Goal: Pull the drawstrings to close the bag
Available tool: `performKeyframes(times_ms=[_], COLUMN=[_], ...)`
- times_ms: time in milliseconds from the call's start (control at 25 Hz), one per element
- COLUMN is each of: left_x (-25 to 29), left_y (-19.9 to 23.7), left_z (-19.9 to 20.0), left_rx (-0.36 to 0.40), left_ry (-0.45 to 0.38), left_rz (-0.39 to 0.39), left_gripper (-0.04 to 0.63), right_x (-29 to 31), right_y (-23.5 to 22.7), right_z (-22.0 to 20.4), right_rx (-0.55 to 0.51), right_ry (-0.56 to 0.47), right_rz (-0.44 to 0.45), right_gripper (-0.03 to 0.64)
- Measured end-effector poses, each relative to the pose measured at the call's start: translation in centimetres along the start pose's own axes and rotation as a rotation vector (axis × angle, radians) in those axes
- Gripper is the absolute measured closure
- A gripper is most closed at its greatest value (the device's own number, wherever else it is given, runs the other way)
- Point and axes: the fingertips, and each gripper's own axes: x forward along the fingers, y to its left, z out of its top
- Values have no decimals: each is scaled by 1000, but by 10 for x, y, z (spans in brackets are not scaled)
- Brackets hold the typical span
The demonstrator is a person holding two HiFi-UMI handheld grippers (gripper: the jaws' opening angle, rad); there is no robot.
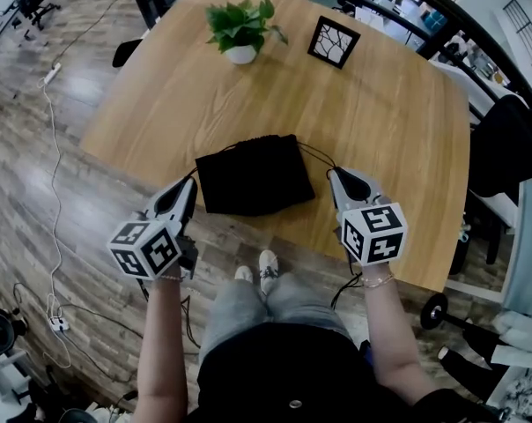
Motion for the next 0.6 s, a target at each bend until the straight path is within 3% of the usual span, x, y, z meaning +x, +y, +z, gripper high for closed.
performKeyframes(times_ms=[400,480,560,600], left_x=[33,37,39,40], left_y=[-9,-11,-12,-14], left_z=[-37,-43,-46,-47], left_rx=[45,66,74,78], left_ry=[150,173,185,189], left_rz=[1,3,1,2], left_gripper=[580,580,550,501], right_x=[30,34,36,36], right_y=[15,20,24,25], right_z=[-27,-32,-36,-36], right_rx=[26,28,29,30], right_ry=[97,111,117,117], right_rz=[75,92,101,105], right_gripper=[601,563,548,541])
